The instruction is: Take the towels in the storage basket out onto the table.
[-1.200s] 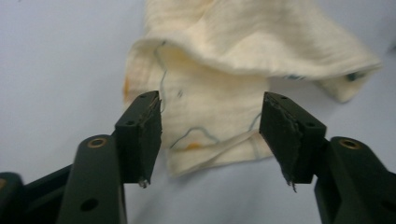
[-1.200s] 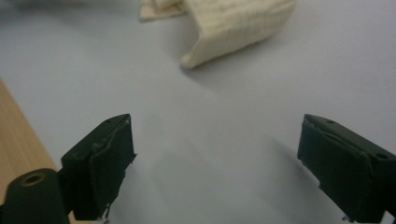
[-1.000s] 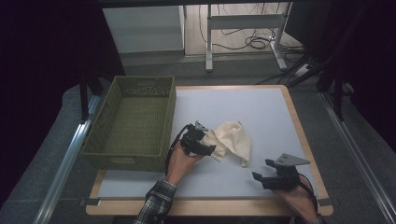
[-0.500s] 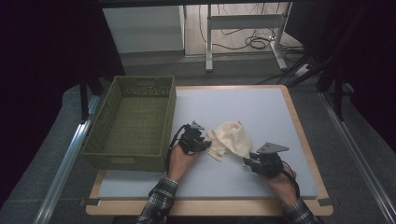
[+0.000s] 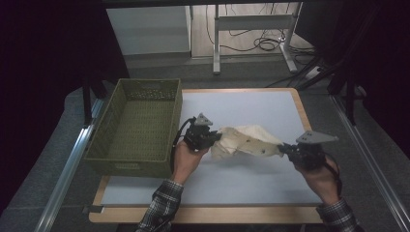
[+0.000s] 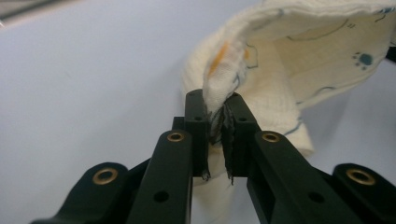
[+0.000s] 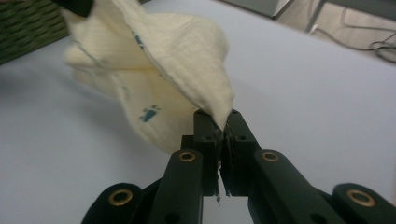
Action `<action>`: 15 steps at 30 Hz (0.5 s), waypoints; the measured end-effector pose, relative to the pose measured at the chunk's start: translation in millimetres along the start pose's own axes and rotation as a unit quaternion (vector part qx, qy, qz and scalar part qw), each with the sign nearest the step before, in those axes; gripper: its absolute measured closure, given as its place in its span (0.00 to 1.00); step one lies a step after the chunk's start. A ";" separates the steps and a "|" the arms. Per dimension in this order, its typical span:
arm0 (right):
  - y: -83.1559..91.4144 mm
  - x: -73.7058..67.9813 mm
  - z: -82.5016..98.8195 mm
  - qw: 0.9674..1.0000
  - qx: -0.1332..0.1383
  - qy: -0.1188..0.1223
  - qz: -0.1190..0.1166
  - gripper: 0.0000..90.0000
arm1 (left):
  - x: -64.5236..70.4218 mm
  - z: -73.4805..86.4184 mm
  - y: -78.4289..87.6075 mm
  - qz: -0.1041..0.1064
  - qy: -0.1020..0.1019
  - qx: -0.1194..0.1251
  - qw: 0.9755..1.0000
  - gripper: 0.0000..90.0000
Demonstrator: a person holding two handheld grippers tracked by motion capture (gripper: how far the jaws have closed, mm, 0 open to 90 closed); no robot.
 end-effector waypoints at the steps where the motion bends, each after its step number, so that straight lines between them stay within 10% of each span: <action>1: 2.3 5.1 -5.3 1.000 0.002 -0.002 0.005 0.95 | -4.3 -8.2 3.0 -0.003 0.003 -0.005 1.000 0.89; 4: 2.8 22.3 -22.0 1.000 0.003 -0.009 0.023 0.95 | -21.5 -26.8 2.8 -0.035 0.019 -0.016 0.999 0.72; 5: -7.4 43.4 -39.4 0.999 0.000 -0.026 0.042 0.87 | -48.7 -40.1 -6.3 -0.085 0.059 -0.048 0.993 0.60; 10: -46.8 73.7 -44.4 0.996 -0.024 -0.075 0.045 0.70 | -63.3 -40.6 -20.2 -0.083 0.084 -0.056 0.991 0.44; 15: -63.8 61.7 -25.1 0.996 -0.031 -0.079 0.004 0.66 | -53.8 -26.2 -31.1 -0.073 0.076 -0.059 0.993 0.38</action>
Point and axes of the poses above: each handheld gripper's, and its own axes: y roughly backward along the jaws, z roughly out of its underside, x roughly to its right, the point moved 6 cm from there along -y, roughly forward along the jaws, and after that the axes turned 15 degrees about -x, right-handed, at the moved point
